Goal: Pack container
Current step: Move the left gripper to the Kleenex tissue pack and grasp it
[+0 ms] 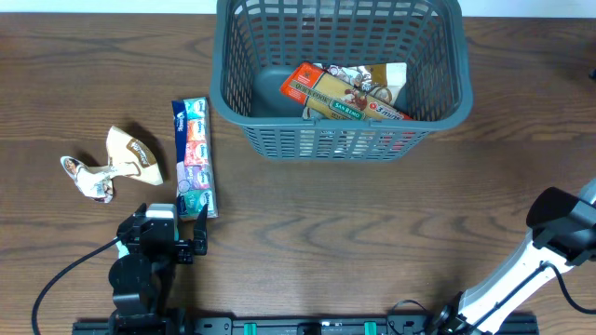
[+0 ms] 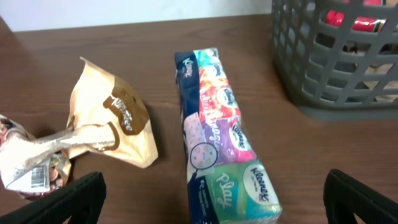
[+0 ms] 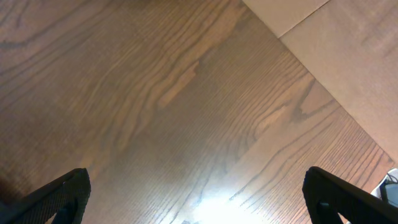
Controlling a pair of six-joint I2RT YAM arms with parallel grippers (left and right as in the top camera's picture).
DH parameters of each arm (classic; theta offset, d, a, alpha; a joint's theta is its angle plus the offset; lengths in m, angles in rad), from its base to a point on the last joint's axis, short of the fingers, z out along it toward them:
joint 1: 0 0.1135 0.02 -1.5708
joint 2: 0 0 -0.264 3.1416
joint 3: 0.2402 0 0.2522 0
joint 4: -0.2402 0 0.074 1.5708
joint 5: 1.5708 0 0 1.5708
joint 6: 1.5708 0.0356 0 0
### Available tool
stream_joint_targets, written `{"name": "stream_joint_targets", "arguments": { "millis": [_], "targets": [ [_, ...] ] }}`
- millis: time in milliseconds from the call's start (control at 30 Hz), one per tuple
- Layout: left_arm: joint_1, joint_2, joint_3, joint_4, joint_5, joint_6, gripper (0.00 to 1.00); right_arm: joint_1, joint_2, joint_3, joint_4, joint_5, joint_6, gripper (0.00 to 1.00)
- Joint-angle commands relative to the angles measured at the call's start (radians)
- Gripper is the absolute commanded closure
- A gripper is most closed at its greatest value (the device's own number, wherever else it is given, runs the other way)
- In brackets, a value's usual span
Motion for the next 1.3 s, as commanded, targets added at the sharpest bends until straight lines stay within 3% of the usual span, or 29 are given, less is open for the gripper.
{"name": "stream_joint_targets", "arguments": {
  "millis": [0,233,367,467,533,700,967,1067,1267],
  "targets": [
    [0.006,-0.007,-0.013,0.035,0.068,-0.017,0.01,-0.002,-0.008,-0.003,0.000,-0.002,0.014,0.01],
    [0.006,0.051,0.116,0.037,0.078,-0.052,0.01,-0.002,-0.008,-0.003,0.000,-0.002,0.014,0.01],
    [0.006,0.249,0.321,-0.102,-0.078,-0.052,0.01,-0.002,-0.008,-0.003,0.000,-0.002,0.014,0.01],
    [0.006,0.463,0.528,-0.233,-0.108,-0.051,0.01,-0.002,-0.008,-0.003,0.000,-0.002,0.014,0.01],
    [0.006,0.623,0.692,-0.343,-0.078,-0.051,0.01,-0.002,-0.008,-0.003,0.000,-0.002,0.014,0.01],
    [0.006,0.952,1.035,-0.622,0.154,-0.052,0.01,-0.002,-0.008,-0.003,0.000,-0.002,0.014,0.01],
    [0.006,1.194,1.072,-0.614,0.209,-0.055,0.01,-0.002,-0.008,-0.003,0.000,-0.002,0.014,0.01],
    [0.006,1.249,1.072,-0.630,0.129,-0.060,0.01,-0.002,-0.008,-0.003,0.000,-0.002,0.014,0.01],
    [0.006,1.331,1.072,-0.642,-0.061,-0.244,0.01,-0.002,-0.008,-0.003,0.000,-0.002,0.014,0.01]
  ]
}}
